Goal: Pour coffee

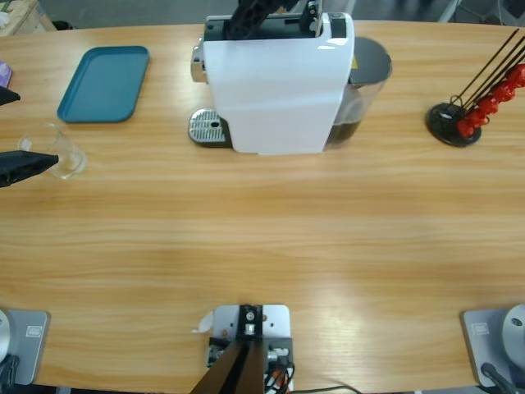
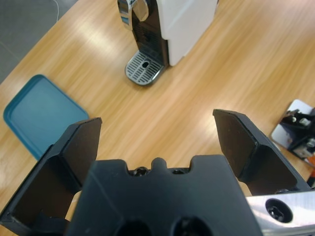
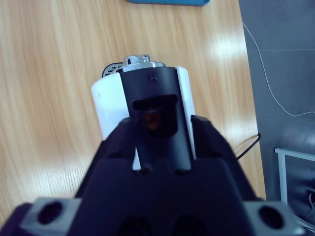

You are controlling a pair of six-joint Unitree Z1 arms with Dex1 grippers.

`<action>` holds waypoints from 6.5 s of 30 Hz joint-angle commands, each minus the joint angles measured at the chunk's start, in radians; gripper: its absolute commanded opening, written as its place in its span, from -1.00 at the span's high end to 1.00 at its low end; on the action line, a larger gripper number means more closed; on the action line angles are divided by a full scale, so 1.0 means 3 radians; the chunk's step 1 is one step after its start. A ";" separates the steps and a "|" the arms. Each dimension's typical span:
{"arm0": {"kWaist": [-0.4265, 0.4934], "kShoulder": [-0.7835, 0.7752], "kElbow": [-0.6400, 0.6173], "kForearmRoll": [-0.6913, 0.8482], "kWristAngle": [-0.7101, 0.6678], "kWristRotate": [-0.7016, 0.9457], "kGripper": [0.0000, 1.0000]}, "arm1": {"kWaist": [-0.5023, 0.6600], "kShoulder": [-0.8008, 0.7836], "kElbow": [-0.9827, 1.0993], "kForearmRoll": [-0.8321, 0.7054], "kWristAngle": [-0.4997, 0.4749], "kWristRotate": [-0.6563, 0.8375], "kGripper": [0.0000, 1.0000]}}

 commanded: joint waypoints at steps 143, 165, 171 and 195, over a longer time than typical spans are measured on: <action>0.0459 0.0100 0.0346 -0.0401 -0.0262 -0.0160 -0.85 | 0.0427 0.0140 0.0948 -0.1148 -0.0397 0.5617 1.00; 0.0485 0.0065 0.0397 -0.0411 -0.0267 -0.0162 -0.85 | 0.0442 0.0383 0.1035 -0.1143 -0.0342 0.5590 1.00; 0.0490 0.0065 0.0407 -0.0412 -0.0267 -0.0161 -0.85 | 0.0442 0.0429 0.1126 -0.1143 -0.0322 0.5591 1.00; 0.0507 -0.0065 0.0341 -0.0437 -0.0247 -0.0183 -0.85 | 0.0453 -0.0782 0.0806 -0.1292 -0.0916 0.4165 -1.00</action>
